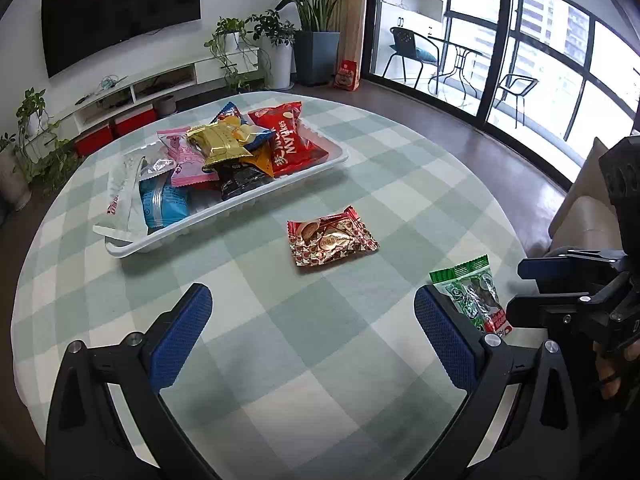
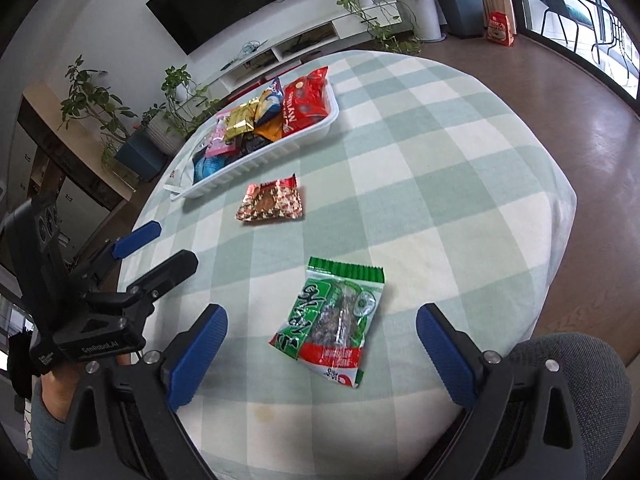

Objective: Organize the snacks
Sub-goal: 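Move both grippers back to the last two snacks on the table, then close left gripper on red-and-white candy while right gripper grasps green packet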

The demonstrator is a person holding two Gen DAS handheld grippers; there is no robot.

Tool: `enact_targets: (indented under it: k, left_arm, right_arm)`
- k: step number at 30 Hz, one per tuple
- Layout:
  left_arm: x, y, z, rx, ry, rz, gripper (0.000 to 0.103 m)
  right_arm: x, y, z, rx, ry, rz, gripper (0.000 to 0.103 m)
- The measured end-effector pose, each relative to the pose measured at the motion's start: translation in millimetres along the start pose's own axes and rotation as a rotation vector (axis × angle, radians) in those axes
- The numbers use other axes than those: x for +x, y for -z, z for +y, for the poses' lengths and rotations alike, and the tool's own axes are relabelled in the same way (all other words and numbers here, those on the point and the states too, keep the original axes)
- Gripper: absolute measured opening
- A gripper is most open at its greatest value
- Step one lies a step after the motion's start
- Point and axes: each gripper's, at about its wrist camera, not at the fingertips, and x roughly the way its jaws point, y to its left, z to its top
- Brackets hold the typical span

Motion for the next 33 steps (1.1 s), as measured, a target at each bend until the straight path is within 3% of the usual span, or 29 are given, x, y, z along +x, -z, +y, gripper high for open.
enact_targets:
  k: [7,13,19,22,27,33]
  left_arm:
    - [14,-5,-3,0.106,0.0,0.047,0.103]
    - [36,-24,-11,0.328,0.041,0.074,0.103]
    - [65,-52,-17,0.486,0.13,0.128,0.102]
    - [86,-62,-24,0.554,0.162,0.194,0.101]
    - [119,-63,-33,0.631,0.192,0.315,0.08]
    - [132,-65,-24,0.554,0.278,0.357,0.053]
  right_arm:
    - [4,5,5,-0.027,0.007,0.01,0.098]
    - [3,7,6,-0.041,0.009,0.008,0.098]
    - [4,8,7,-0.057,0.002,0.01,0.098]
    - [4,9,7,-0.066,-0.005,0.01,0.098]
    - [5,9,6,-0.072,-0.017,0.013,0.097]
    - [10,8,5,-0.063,-0.024,0.023,0.097]
